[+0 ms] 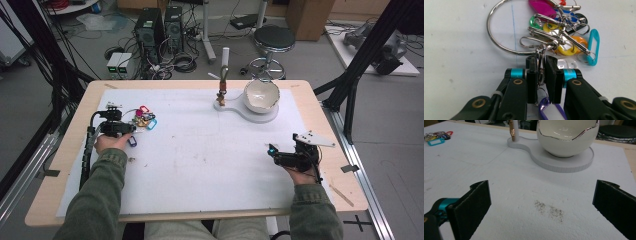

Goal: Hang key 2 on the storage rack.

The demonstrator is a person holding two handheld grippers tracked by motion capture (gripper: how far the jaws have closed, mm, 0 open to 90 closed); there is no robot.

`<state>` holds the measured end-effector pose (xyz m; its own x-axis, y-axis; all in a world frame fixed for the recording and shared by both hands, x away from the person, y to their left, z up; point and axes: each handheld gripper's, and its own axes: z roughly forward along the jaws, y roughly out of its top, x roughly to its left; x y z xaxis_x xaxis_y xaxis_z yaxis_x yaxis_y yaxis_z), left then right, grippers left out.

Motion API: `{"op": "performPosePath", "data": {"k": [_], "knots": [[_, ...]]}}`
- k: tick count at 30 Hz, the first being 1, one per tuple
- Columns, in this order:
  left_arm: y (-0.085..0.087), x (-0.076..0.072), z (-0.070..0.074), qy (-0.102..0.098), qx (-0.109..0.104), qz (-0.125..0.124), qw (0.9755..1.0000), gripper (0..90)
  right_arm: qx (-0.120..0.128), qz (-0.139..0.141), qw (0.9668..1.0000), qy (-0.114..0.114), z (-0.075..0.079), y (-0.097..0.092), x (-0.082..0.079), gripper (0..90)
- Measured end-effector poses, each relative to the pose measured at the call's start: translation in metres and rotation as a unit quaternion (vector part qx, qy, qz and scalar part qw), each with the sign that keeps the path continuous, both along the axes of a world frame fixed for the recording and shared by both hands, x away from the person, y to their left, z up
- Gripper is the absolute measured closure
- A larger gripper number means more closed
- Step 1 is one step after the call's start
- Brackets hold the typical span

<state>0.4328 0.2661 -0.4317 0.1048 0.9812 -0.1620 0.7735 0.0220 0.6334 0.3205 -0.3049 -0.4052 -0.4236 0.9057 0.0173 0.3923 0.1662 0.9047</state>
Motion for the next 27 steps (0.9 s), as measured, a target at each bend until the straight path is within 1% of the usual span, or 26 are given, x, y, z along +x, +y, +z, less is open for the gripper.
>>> {"op": "performPosePath", "data": {"k": [1,2,3,4,6,7,9,11,12,14,17,19,21,24,25,27], "knots": [[0.002,0.0,0.0,0.001,-0.008,-0.001,1.0,80.9,0.002,-0.001,1.0,0.001,0.0,0.0,0.0,0.8],[0.004,-0.001,0.0,-0.006,-0.015,0.001,0.9999,81.3,0.003,-0.001,1.0,0.001,0.0,0.0,0.0,0.8],[0.004,-0.003,0.0,-0.016,-0.011,0.003,0.9998,81.5,0.004,-0.002,1.0,-0.001,0.0,-0.001,0.0,0.8],[0.004,-0.004,0.001,-0.026,-0.002,0.006,0.9996,81.6,0.004,-0.002,1.0,-0.002,0.0,-0.001,-0.001,0.8],[0.005,-0.007,0.003,-0.038,0.013,0.007,0.9991,81.6,0.004,-0.003,1.0,-0.001,0.001,-0.001,-0.001,0.8],[0.005,-0.008,0.005,-0.045,0.018,0.009,0.9988,81.6,0.004,-0.003,1.0,-0.001,0.0,-0.001,-0.001,0.8],[0.006,-0.011,0.01,-0.065,0.018,0.01,0.9977,81.7,0.003,-0.004,1.0,-0.001,0.0,-0.001,-0.001,0.8],[0.007,-0.013,0.015,-0.077,0.019,0.011,0.9968,81.7,0.004,-0.005,1.0,-0.001,0.001,-0.001,-0.001,0.8],[0.008,-0.014,0.017,-0.083,0.015,0.011,0.9964,82.5,0.004,-0.005,1.0,-0.003,0.001,-0.001,-0.001,0.8],[0.01,-0.016,0.02,-0.088,0.009,0.013,0.996,82.5,0.005,-0.007,1.0,-0.005,0.001,-0.002,-0.001,0.8],[0.013,-0.018,0.023,-0.092,0.011,0.014,0.9956,82.5,0.005,-0.009,0.9999,-0.005,0.001,-0.002,-0.001,0.8],[0.015,-0.02,0.025,-0.097,0.007,0.013,0.9952,82.5,0.005,-0.008,0.9999,-0.005,0.001,-0.002,-0.002,0.8],[0.016,-0.022,0.028,-0.109,0.001,0.013,0.994,82.5,0.005,-0.009,0.9999,-0.005,0.001,-0.001,-0.002,0.8],[0.017,-0.024,0.033,-0.128,-0.009,0.005,0.9918,82.6,0.005,-0.009,0.9999,-0.007,0.001,-0.002,-0.001,0.8],[0.017,-0.024,0.035,-0.131,-0.008,0.001,0.9914,82.6,0.005,-0.009,0.9999,-0.007,0.001,-0.002,-0.001,0.8],[0.018,-0.025,0.038,-0.139,-0.006,0.0,0.9903,82.5,0.008,-0.01,0.9999,-0.006,0.001,-0.002,-0.002,0.8]]}}
